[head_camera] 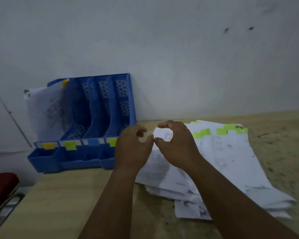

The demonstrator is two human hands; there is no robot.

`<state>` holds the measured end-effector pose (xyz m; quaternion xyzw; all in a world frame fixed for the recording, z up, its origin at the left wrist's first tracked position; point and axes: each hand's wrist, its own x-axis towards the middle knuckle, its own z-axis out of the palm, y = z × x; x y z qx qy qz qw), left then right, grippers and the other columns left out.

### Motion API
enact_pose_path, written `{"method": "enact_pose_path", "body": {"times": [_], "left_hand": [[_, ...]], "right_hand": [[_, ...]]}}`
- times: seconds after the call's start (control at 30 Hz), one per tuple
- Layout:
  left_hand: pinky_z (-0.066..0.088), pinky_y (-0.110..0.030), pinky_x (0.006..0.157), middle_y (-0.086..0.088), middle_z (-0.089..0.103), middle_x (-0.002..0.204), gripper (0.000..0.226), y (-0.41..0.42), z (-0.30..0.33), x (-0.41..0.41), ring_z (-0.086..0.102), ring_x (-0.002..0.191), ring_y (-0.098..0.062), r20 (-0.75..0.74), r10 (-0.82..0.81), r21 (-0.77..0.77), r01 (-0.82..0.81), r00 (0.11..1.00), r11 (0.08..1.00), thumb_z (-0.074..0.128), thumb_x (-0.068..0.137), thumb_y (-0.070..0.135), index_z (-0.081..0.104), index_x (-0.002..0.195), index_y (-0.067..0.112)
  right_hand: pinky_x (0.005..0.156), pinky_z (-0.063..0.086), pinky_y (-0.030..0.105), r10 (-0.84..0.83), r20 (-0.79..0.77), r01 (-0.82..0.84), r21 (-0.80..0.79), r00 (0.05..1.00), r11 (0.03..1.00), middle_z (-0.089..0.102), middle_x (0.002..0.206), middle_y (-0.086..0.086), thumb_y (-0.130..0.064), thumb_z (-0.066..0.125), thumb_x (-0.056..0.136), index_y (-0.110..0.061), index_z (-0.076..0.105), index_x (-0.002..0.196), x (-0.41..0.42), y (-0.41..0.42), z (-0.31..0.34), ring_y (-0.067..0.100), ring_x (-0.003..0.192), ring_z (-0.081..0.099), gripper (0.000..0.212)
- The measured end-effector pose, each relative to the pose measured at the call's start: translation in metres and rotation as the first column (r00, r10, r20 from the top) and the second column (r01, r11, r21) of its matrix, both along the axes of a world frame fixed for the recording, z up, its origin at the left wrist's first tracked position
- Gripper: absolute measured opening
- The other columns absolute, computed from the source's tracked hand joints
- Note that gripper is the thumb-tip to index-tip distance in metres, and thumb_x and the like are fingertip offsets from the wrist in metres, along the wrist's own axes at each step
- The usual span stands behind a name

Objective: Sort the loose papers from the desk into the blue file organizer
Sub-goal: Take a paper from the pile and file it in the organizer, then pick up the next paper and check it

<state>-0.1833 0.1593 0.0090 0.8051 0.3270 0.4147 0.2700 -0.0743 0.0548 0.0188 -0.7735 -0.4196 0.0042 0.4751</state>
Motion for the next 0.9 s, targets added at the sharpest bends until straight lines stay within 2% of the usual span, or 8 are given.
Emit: {"method": "enact_pose_path", "body": {"times": [0.1,0.17,0.23,0.33,0.5,0.6,0.73,0.9], "left_hand": [[0.053,-0.029,0.084,0.014,0.066,0.107,0.026,-0.025,-0.012,0.026,0.061,0.102,-0.007,-0.096,-0.078,-0.075,0.071,0.992,0.995,0.072,0.089,0.039,0.066,0.113,0.031],[0.052,-0.033,0.093,0.01,0.063,0.124,0.038,-0.036,-0.022,0.038,0.059,0.114,-0.013,-0.167,-0.064,-0.151,0.038,0.984,0.988,0.071,0.09,0.04,0.06,0.125,0.033],[0.048,-0.037,0.103,0.006,0.057,0.137,0.052,-0.044,-0.037,0.044,0.053,0.125,-0.017,-0.237,-0.012,-0.141,-0.022,0.971,0.99,0.071,0.087,0.046,0.053,0.135,0.035],[0.039,-0.043,0.112,0.0,0.049,0.148,0.079,-0.048,-0.059,0.048,0.043,0.136,-0.022,-0.383,0.061,-0.077,-0.098,0.922,0.992,0.071,0.077,0.066,0.044,0.145,0.034],[0.02,-0.056,0.119,-0.008,0.024,0.162,0.121,-0.04,-0.065,0.045,0.02,0.148,-0.035,-0.561,0.067,-0.192,-0.209,0.825,0.959,0.054,0.05,0.1,0.025,0.151,0.04],[0.018,-0.057,0.116,-0.008,0.027,0.159,0.13,-0.04,-0.06,0.044,0.02,0.146,-0.037,-0.59,0.074,-0.193,-0.229,0.804,0.954,0.053,0.042,0.104,0.022,0.152,0.041],[0.026,-0.054,0.112,-0.01,0.036,0.151,0.126,-0.043,-0.054,0.046,0.03,0.14,-0.036,-0.572,0.122,-0.154,-0.252,0.811,0.955,0.058,0.048,0.099,0.023,0.151,0.037],[0.043,-0.04,0.103,-0.008,0.042,0.148,0.108,-0.041,-0.051,0.041,0.043,0.135,-0.029,-0.363,0.106,-0.218,-0.195,0.926,0.956,0.077,0.064,0.075,0.03,0.151,0.029]], "right_hand": [[0.103,0.043,0.035,-0.107,-0.02,0.106,-0.07,0.994,0.992,0.055,0.13,-0.014,-0.041,0.071,0.083,-0.04,0.058,0.12,0.025,-0.03,-0.011,0.013,0.126,0.049,0.039],[0.101,0.045,0.038,-0.167,-0.041,0.16,-0.145,0.985,0.976,0.056,0.13,-0.011,-0.04,0.07,0.082,-0.04,0.057,0.122,0.041,-0.046,-0.019,0.016,0.125,0.05,0.042],[0.1,0.045,0.037,-0.203,-0.065,0.186,-0.208,0.977,0.96,0.055,0.128,-0.007,-0.04,0.069,0.081,-0.039,0.055,0.124,0.052,-0.056,-0.026,0.019,0.123,0.052,0.045],[0.099,0.047,0.038,-0.225,-0.088,0.199,-0.239,0.97,0.95,0.054,0.127,-0.004,-0.041,0.069,0.081,-0.038,0.055,0.127,0.061,-0.063,-0.039,0.022,0.118,0.054,0.048],[0.102,0.044,0.04,-0.233,-0.055,0.204,-0.318,0.971,0.926,0.056,0.125,0.001,-0.049,0.071,0.08,-0.034,0.053,0.131,0.059,-0.064,-0.066,0.028,0.122,0.051,0.056],[0.104,0.042,0.04,-0.23,-0.009,0.21,-0.368,0.973,0.906,0.052,0.132,0.003,-0.051,0.071,0.081,-0.032,0.048,0.137,0.059,-0.063,-0.069,0.029,0.127,0.045,0.063],[0.105,0.041,0.039,-0.208,-0.028,0.186,-0.345,0.978,0.92,0.049,0.133,0.003,-0.045,0.073,0.081,-0.032,0.048,0.137,0.062,-0.065,-0.069,0.028,0.127,0.046,0.063],[0.099,0.042,0.03,-0.164,-0.083,0.137,-0.261,0.983,0.955,0.047,0.132,-0.001,-0.032,0.077,0.08,-0.033,0.052,0.131,0.065,-0.065,-0.07,0.019,0.121,0.05,0.057]]}}
